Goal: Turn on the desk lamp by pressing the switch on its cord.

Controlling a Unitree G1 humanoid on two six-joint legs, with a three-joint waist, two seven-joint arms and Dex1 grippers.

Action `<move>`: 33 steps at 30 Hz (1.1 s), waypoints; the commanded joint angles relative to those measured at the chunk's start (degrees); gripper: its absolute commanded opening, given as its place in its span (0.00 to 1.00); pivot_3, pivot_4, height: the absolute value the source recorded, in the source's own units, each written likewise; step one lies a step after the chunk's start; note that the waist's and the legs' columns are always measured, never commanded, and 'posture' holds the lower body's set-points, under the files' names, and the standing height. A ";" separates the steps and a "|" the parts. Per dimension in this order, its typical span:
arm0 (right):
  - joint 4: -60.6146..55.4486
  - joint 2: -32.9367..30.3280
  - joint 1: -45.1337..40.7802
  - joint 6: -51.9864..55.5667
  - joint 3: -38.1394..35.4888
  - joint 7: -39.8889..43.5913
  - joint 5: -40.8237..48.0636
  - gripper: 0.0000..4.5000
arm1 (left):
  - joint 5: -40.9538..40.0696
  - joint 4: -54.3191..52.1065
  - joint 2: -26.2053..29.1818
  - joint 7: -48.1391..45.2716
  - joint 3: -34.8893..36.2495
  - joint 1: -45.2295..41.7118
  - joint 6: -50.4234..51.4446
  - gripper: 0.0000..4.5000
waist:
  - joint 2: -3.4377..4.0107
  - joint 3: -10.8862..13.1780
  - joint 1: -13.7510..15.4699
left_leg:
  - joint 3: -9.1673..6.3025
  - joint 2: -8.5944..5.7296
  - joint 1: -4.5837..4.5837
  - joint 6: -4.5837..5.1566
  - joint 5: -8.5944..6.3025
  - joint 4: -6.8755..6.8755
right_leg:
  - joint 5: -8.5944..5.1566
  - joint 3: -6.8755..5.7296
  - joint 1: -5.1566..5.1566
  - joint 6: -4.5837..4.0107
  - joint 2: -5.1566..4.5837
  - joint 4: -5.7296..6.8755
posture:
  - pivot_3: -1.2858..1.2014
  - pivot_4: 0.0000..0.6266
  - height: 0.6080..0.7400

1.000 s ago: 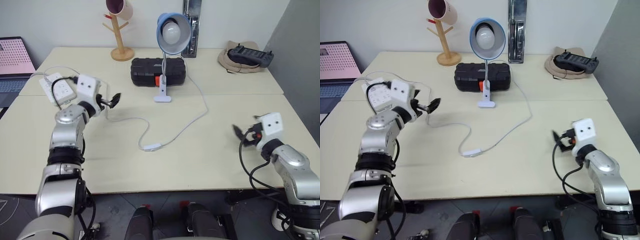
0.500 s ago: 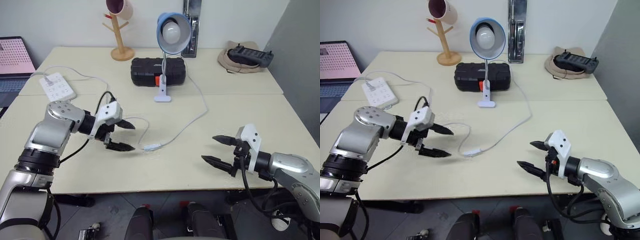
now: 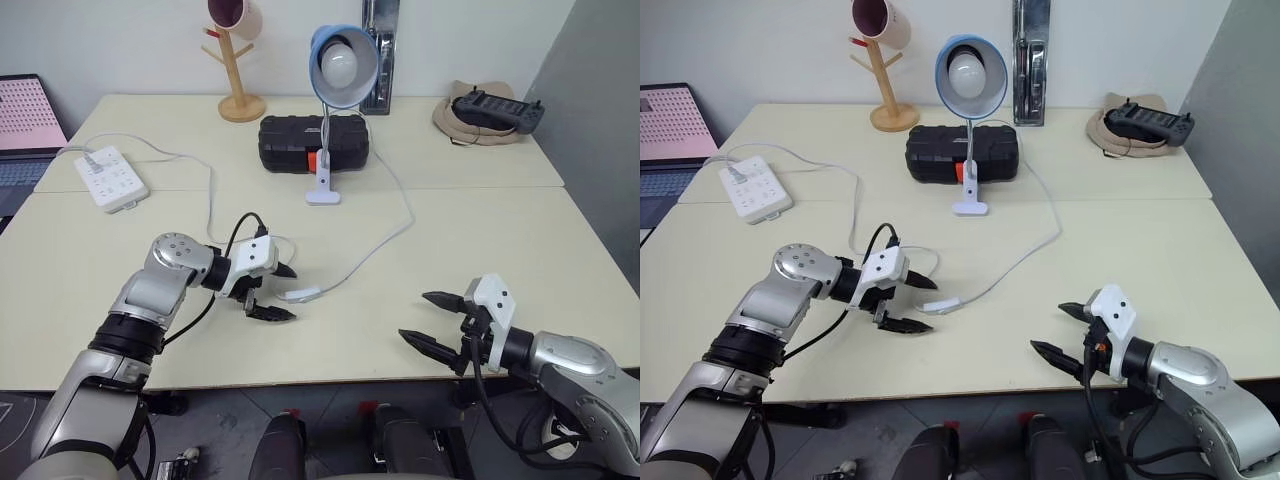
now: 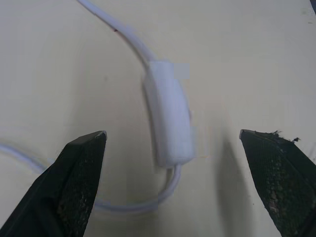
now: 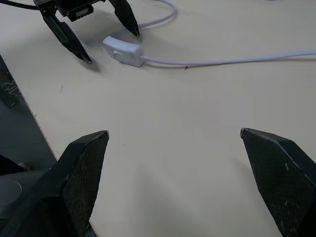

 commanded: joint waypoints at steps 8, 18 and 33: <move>-3.03 -0.37 -1.23 0.31 -1.86 -1.02 1.39 1.00 | 1.85 3.23 0.52 -2.16 -0.36 -0.47 -5.82 0.74 | 0.00 0.00 0.07 | 0.00 0.00 0.00 0.00 0.00 0.00 | 0.00 0.01 0.01 0.00 0.00 0.00 | 0.52 0.24 1.00; -3.79 -0.16 -2.73 2.43 -2.04 -2.34 2.59 1.00 | 2.32 4.99 -0.28 -0.83 -0.49 -0.24 -6.75 0.29 | 0.00 0.00 0.07 | 0.00 0.00 0.00 0.00 0.00 0.00 | 0.00 0.00 0.01 0.00 0.00 0.00 | 0.52 0.24 1.00; -0.11 10.29 -3.88 14.37 -10.47 -14.49 31.12 1.00 | -27.12 -9.36 -10.88 8.28 14.08 -6.50 58.81 0.08 | -0.03 0.00 0.17 | -0.17 0.00 -0.08 0.00 0.00 0.05 | 0.01 -0.14 0.05 0.02 0.00 0.02 | 0.52 0.24 1.00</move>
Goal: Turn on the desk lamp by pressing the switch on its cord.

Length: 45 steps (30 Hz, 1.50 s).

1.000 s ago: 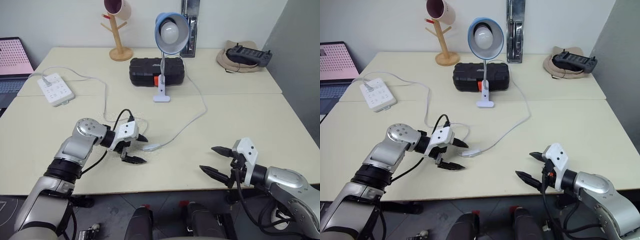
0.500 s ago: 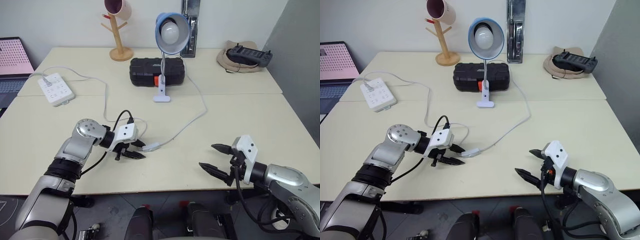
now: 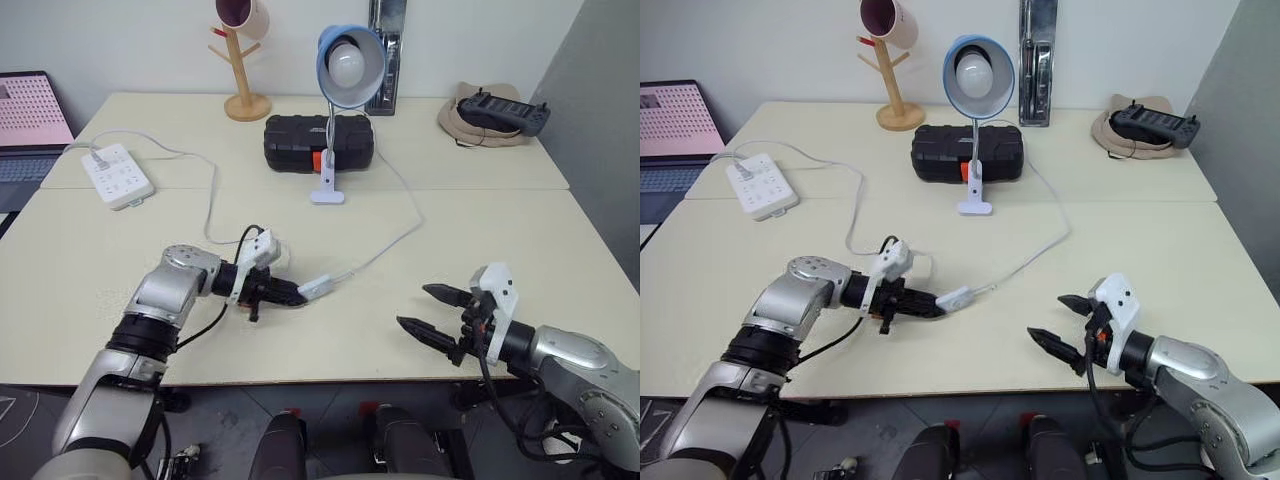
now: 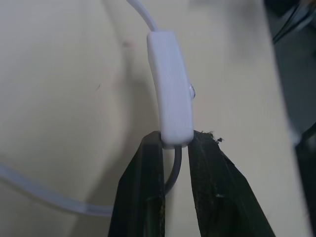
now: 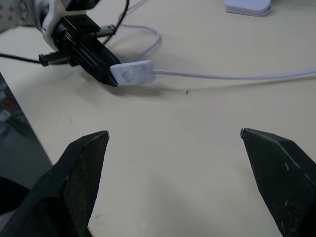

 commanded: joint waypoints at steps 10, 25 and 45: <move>7.70 4.87 -3.53 -2.62 -3.50 -26.91 54.37 1.00 | -26.08 -18.02 -19.69 24.38 22.88 -0.28 40.05 0.08 | 0.02 -0.01 -0.66 | 0.03 0.01 0.12 0.00 0.00 -0.02 | 0.01 0.12 0.01 0.00 0.02 0.07 | 0.52 0.24 1.00; 8.70 -1.70 -9.19 -4.90 3.16 -30.94 62.03 1.00 | -36.44 -22.85 -24.50 35.20 27.67 2.64 45.26 0.08 | 0.02 -0.01 -0.16 | 0.06 -0.03 0.08 0.00 0.00 -0.03 | 0.02 0.14 0.02 0.03 0.03 -0.03 | 0.52 0.24 1.00; 10.04 -1.42 -9.35 -5.28 4.76 -27.77 58.78 0.38 | -41.90 -22.71 -23.84 39.24 25.95 3.99 44.02 0.08 | 0.02 -0.01 -0.13 | 0.06 -0.03 0.07 0.00 0.00 -0.04 | 0.02 0.14 0.02 0.02 0.03 -0.07 | 0.52 0.24 1.00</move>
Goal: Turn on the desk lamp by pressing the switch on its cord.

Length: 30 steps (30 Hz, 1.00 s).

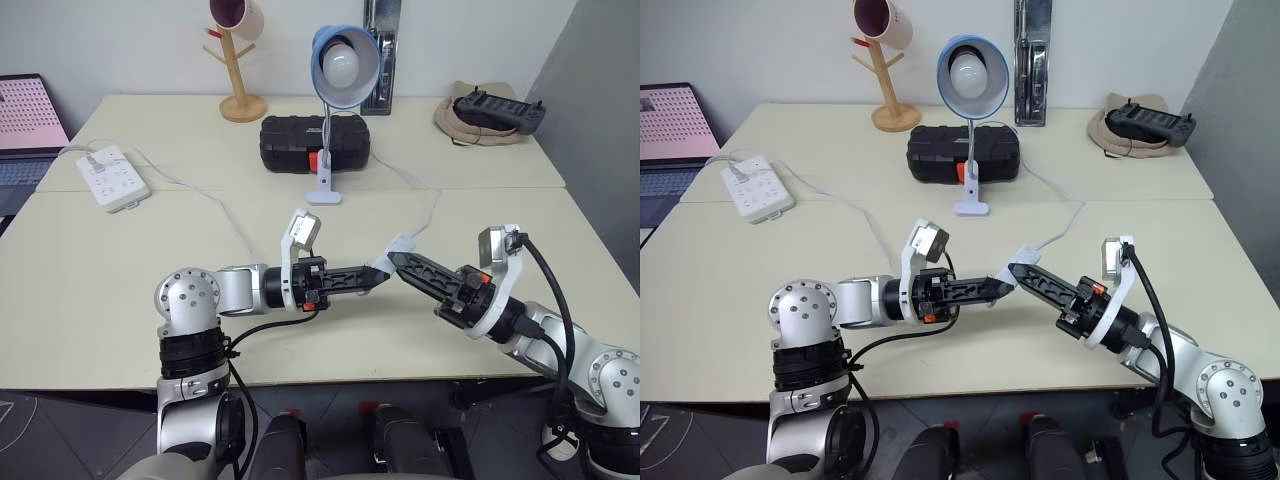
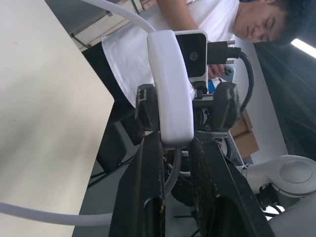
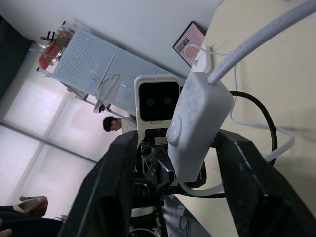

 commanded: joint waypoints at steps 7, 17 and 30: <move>-0.58 -0.39 -0.39 -0.42 0.33 2.14 -0.95 0.12 | -3.47 -0.84 0.86 0.94 -0.68 -0.04 -1.49 0.08 | 0.00 0.00 0.00 | 0.00 0.00 -0.01 0.00 0.00 -0.01 | 0.00 0.00 -0.01 0.00 0.00 -0.02 | 0.52 0.24 1.00; 0.37 -1.07 -0.92 -0.84 -0.08 2.64 -2.72 0.11 | -4.66 -0.45 1.60 1.75 -1.29 -0.02 -2.83 0.08 | 0.00 0.00 0.00 | 0.00 0.00 -0.02 0.00 0.00 -0.02 | 0.00 -0.01 -0.01 0.00 0.00 -0.07 | 0.52 0.24 1.00; -1.38 -4.93 4.78 -0.03 -4.36 5.34 -2.65 0.77 | -1.47 3.93 8.04 -2.81 -6.30 -3.49 -9.00 0.08 | 0.00 0.00 0.06 | -0.01 0.00 -0.05 0.00 0.00 -0.08 | -0.01 -0.03 -0.01 -0.01 0.00 -0.18 | 0.52 0.24 1.00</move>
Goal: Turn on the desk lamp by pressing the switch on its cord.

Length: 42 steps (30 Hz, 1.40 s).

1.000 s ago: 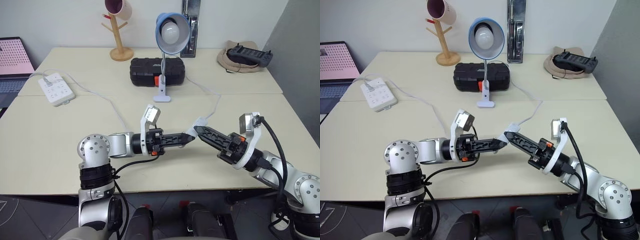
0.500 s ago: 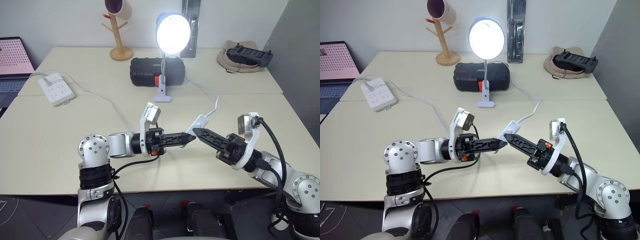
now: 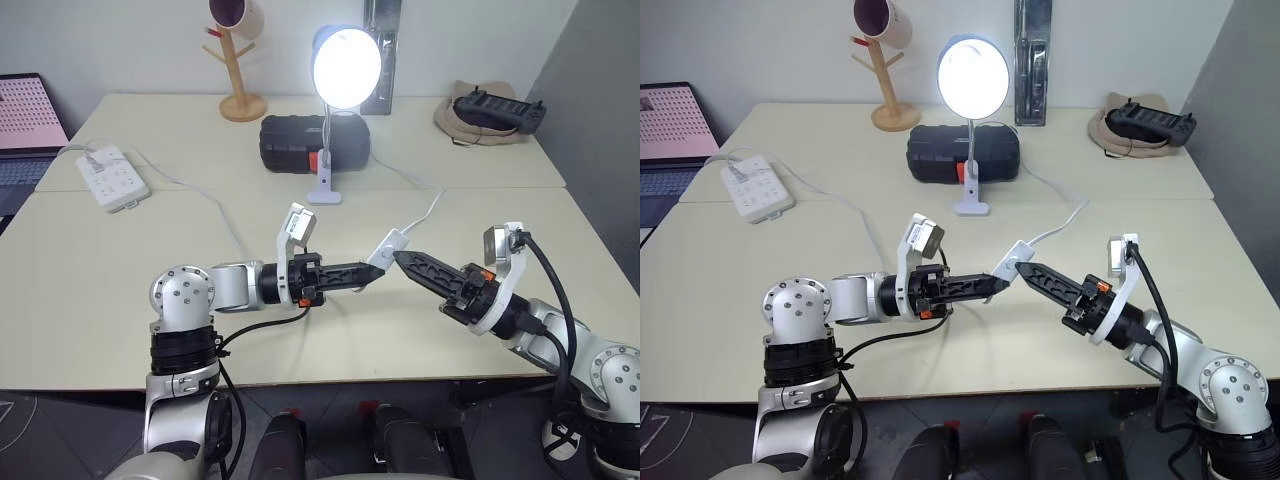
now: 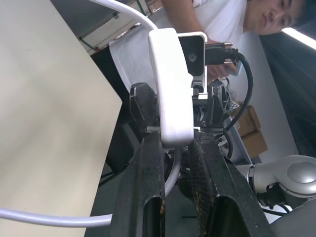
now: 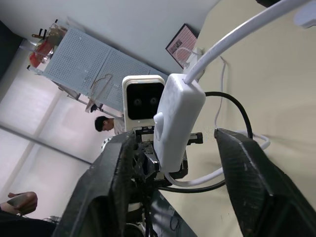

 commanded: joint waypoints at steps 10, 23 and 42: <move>-11.92 -4.77 8.12 -3.17 -7.82 -1.16 -9.49 0.99 | 27.04 17.67 13.60 -26.54 -22.72 -13.53 -34.86 0.08 | 0.01 0.00 0.15 | 0.02 -0.02 -0.04 0.00 0.00 -0.02 | -0.10 -0.01 -0.02 -0.18 0.00 -0.12 | 0.52 0.24 1.00; -21.29 -8.77 12.08 -5.50 -3.36 0.12 -43.68 1.00 | 62.10 57.01 9.27 -34.93 -37.44 -26.45 -92.24 0.16 | 0.01 0.00 0.32 | 0.08 0.01 -0.55 0.05 -0.03 -0.33 | 0.04 -0.02 -0.29 0.06 -0.01 -0.72 | 0.52 0.24 1.00; -13.49 -11.93 7.33 -4.00 -3.45 15.54 -50.79 1.00 | 60.75 52.10 17.30 -47.26 -25.39 -25.80 -87.51 1.00 | 0.00 0.00 -0.58 | 0.10 0.01 -0.93 0.10 -0.03 0.09 | 0.18 0.07 -0.67 0.29 0.03 -0.41 | 0.52 0.24 1.00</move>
